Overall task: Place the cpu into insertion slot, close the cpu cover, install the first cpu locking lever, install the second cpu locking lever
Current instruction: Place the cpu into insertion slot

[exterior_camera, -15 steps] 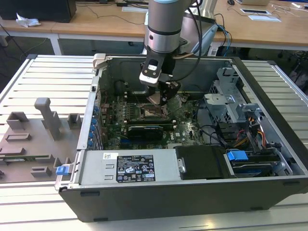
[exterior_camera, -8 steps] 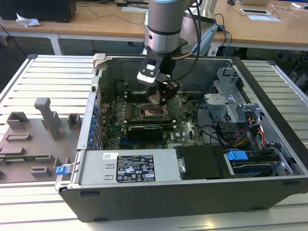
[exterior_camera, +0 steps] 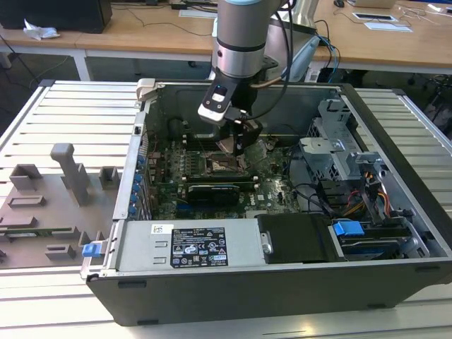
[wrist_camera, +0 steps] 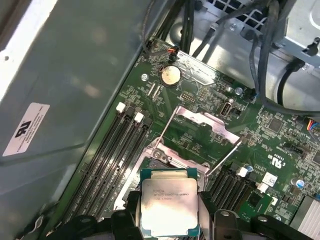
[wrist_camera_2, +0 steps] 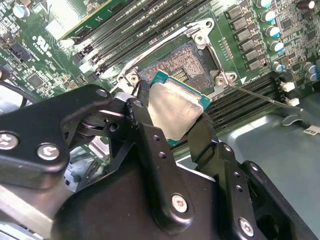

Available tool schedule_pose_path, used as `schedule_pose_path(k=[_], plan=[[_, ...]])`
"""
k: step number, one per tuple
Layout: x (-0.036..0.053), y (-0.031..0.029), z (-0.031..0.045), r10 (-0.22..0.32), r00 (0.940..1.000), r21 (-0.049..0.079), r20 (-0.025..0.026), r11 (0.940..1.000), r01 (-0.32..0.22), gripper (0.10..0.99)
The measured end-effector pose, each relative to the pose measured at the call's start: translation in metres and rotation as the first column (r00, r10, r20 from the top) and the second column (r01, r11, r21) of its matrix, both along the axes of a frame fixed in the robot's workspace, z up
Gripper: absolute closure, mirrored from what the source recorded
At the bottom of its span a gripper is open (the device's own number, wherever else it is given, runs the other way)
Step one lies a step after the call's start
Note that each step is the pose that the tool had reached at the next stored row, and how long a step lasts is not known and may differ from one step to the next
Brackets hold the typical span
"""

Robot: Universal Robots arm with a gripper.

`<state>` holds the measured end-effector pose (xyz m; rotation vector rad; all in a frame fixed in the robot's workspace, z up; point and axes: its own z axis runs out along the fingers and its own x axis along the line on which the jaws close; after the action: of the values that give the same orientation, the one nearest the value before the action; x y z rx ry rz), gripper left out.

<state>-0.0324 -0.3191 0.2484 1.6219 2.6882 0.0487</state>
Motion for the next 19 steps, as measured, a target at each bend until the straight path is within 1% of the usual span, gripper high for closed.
schedule_pose_path(k=[4, 6, 12, 13, 14, 16, 18, 19], plan=[[0.0000, 0.0000, -0.0001, -0.039, 0.9992, 0.000, 0.0000, 0.9992, 0.039, 0.545], [0.0000, 0.0000, -0.0002, -0.079, 0.9969, 0.000, 0.0000, 0.9969, 0.079, 0.545], [0.0000, 0.0000, -0.0004, -0.144, 0.9896, -0.003, 0.0003, 0.9896, 0.144, 0.545], [0.0000, 0.0000, -0.0004, -0.155, 0.9880, -0.003, 0.0004, 0.9879, 0.155, 0.545], [0.0000, 0.0000, -0.0005, -0.179, 0.9838, -0.005, 0.0008, 0.9838, 0.179, 0.545], [0.0000, 0.0000, -0.0005, -0.201, 0.9796, -0.009, 0.0015, 0.9796, 0.201, 0.545], [0.0000, 0.0000, -0.0005, -0.222, 0.9751, -0.017, 0.0031, 0.9749, 0.222, 0.545], [0.0000, 0.0000, -0.0005, -0.238, 0.9713, -0.023, 0.0046, 0.9711, 0.238, 0.545]])
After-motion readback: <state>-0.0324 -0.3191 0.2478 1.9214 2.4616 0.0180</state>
